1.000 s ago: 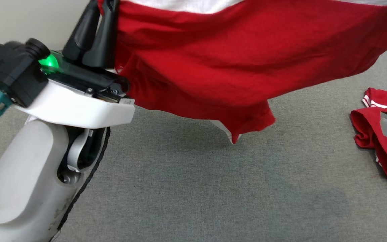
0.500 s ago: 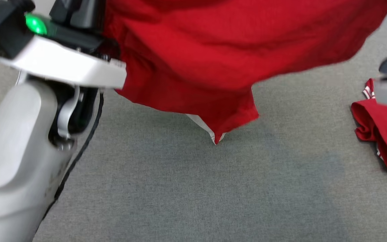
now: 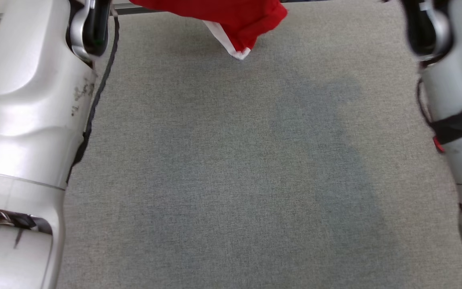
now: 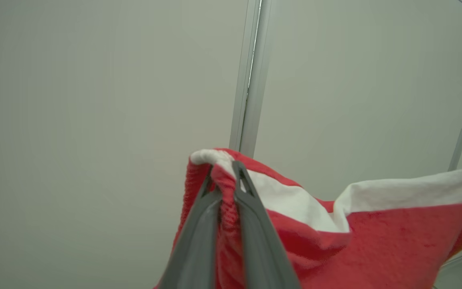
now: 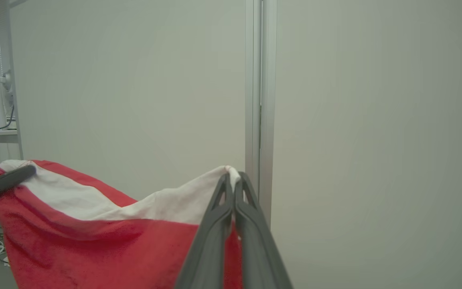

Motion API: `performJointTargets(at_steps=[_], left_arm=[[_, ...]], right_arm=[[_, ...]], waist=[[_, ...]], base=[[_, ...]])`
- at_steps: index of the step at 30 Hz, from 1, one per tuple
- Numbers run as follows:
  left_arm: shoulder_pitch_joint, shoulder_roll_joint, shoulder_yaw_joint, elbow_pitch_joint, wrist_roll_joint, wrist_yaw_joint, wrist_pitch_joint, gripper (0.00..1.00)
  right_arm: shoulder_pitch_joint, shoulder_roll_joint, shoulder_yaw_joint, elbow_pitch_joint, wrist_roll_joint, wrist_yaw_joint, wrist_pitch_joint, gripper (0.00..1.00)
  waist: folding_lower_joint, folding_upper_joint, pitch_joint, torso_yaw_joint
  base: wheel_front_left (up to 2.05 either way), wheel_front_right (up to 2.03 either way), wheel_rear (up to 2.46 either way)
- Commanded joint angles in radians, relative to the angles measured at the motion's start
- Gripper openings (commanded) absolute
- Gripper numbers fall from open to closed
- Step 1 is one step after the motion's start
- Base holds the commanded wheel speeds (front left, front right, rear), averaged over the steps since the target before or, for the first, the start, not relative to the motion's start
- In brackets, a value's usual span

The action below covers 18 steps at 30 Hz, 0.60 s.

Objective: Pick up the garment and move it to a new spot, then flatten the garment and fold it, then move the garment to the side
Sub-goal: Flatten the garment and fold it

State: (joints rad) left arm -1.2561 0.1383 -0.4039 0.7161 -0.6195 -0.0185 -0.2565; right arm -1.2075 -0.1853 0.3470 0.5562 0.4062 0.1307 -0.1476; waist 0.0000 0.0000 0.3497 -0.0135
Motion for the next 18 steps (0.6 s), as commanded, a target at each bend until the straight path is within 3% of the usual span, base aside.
performJointTargets(at_steps=[1,10,18], left_arm=[[-0.009,-0.009,0.007,0.071,-0.011,-0.013,-0.004,0.00],[0.083,-0.075,0.042,0.413,-0.099,-0.061,-0.009,0.00],[0.244,-0.087,0.037,0.396,-0.084,-0.088,-0.009,0.00]], right_arm=[[-0.019,0.020,0.022,0.066,0.012,0.000,-0.019,0.00],[0.021,0.112,0.170,0.385,0.142,0.000,-0.069,0.00],[0.203,0.096,0.219,0.439,0.273,0.000,-0.113,0.00]], waist=[[0.0000,0.0000,0.003,-0.005],[0.0000,0.0000,0.060,-0.010],[0.0000,0.0000,0.064,0.007]], base=[[0.00,0.00,0.00],[0.00,0.00,0.00],[0.00,0.00,0.00]])
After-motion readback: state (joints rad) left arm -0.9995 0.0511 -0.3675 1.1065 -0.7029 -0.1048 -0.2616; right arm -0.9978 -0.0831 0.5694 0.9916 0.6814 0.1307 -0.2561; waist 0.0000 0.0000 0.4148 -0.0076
